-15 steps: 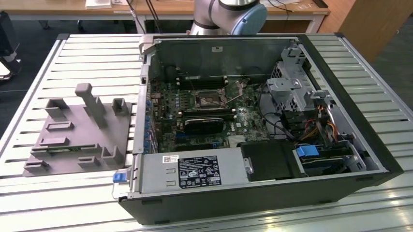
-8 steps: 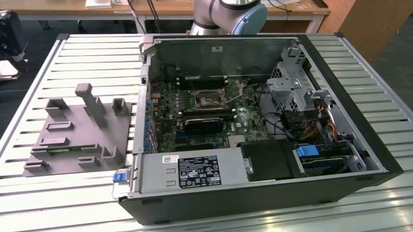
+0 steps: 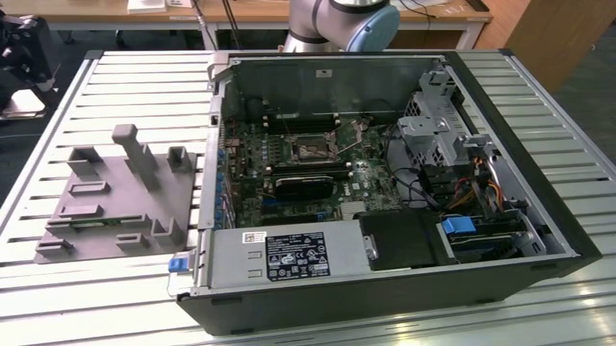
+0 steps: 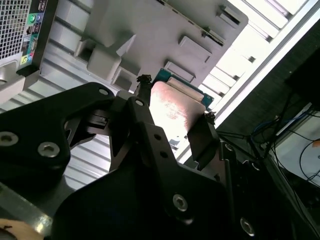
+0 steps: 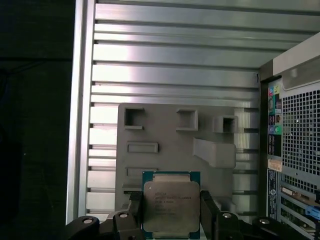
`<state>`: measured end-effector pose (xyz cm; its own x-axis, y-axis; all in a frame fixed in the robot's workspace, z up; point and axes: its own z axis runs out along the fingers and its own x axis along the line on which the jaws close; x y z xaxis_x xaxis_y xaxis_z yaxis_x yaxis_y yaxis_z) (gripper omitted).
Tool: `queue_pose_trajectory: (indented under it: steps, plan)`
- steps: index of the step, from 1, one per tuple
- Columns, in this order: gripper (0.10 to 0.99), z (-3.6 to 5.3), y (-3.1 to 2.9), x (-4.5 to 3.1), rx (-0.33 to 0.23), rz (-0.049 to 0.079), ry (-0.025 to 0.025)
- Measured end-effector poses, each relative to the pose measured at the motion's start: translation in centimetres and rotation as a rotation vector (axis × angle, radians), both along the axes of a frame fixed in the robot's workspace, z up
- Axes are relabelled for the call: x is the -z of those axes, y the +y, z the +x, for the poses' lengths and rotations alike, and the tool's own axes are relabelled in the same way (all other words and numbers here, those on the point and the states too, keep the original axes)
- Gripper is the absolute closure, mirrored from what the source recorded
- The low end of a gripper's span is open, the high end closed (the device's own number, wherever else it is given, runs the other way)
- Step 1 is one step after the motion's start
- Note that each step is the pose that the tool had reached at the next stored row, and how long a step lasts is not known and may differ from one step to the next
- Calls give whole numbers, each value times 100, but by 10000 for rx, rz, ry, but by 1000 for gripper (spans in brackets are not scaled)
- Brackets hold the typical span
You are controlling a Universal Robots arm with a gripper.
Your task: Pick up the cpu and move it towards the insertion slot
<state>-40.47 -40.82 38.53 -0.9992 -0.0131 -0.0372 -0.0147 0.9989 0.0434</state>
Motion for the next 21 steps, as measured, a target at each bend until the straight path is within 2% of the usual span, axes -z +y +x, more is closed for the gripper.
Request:
queue_pose_trajectory:
  steps: [21]
  plan:
    - [545,381,0,0,0,0,0]
